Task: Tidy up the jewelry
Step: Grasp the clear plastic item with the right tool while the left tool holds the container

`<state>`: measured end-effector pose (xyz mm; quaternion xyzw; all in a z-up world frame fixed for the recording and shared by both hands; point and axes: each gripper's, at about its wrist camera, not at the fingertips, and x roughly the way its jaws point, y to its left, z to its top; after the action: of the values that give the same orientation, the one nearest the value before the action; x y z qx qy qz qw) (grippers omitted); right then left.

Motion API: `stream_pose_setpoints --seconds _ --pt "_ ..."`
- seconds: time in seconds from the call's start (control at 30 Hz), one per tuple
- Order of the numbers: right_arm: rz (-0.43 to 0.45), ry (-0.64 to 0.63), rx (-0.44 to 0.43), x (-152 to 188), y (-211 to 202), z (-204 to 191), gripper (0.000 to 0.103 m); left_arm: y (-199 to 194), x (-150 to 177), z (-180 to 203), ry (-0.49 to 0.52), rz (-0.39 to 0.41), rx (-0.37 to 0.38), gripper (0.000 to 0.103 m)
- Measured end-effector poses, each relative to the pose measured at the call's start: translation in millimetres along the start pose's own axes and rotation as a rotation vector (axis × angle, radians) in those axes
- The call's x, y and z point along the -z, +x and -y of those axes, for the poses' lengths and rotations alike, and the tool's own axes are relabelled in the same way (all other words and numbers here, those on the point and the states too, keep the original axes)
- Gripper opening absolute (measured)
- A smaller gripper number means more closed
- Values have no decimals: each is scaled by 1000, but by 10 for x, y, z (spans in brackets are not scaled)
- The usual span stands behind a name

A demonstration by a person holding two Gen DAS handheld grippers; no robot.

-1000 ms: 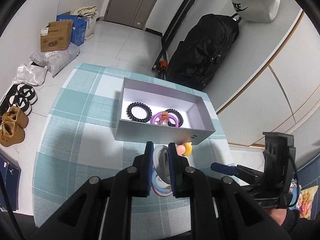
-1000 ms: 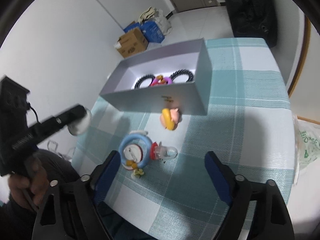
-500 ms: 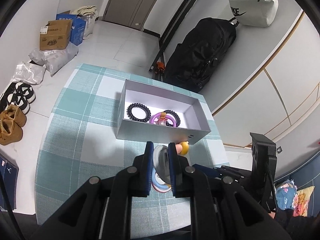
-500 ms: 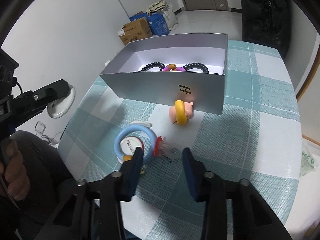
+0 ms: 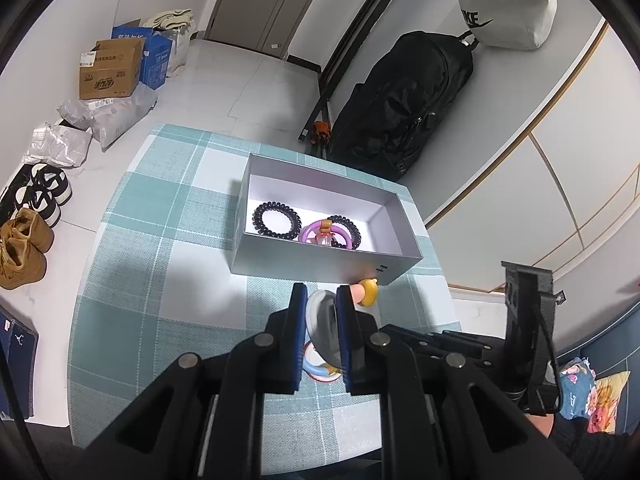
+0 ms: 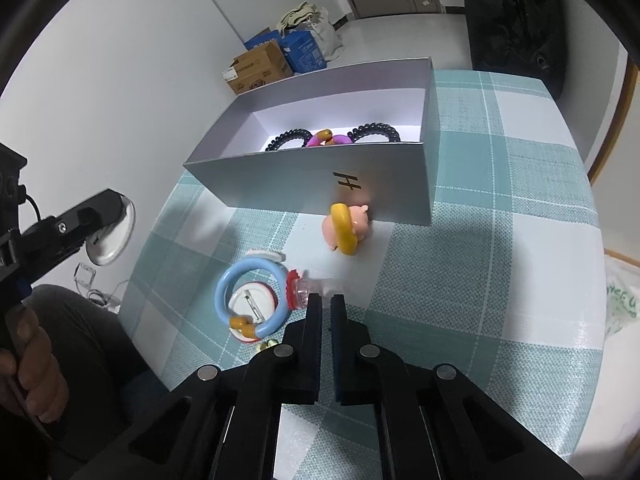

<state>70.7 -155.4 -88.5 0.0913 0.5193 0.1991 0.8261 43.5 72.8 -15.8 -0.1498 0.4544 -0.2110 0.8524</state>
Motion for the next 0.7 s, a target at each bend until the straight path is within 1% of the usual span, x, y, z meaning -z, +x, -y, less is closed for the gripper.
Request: stream_pose_setpoints --seconds 0.07,0.13,0.17,0.2,0.27,0.3,0.33,0.5,0.53,0.67,0.7 --pt "10 11 -6 10 -36 9 3 3 3 1 -2 -1 1 10" --pt "18 28 -21 12 -77 37 7 5 3 -4 -5 -3 2 10" --pt "23 34 -28 15 -90 47 8 6 1 -9 -9 -4 3 10" --pt "27 42 -42 9 -95 54 12 8 2 -12 -13 -4 4 10" --pt "28 47 -47 -5 -80 42 35 13 3 -18 -17 -8 5 10" --pt "28 44 -44 -6 -65 22 56 15 6 -19 -18 -9 3 10" --pt "28 34 -41 -11 -51 -6 59 20 9 -21 -18 -11 2 10" --pt "-10 -9 -5 -33 93 -114 59 51 17 -36 -28 -25 2 10" --pt "3 -23 7 -41 91 -135 59 53 17 -40 -31 -27 2 10" --pt "6 -49 22 -45 143 -229 59 65 12 -33 -30 -27 -7 10" --pt "8 -65 33 -39 154 -252 57 70 10 -29 -29 -28 -8 10"
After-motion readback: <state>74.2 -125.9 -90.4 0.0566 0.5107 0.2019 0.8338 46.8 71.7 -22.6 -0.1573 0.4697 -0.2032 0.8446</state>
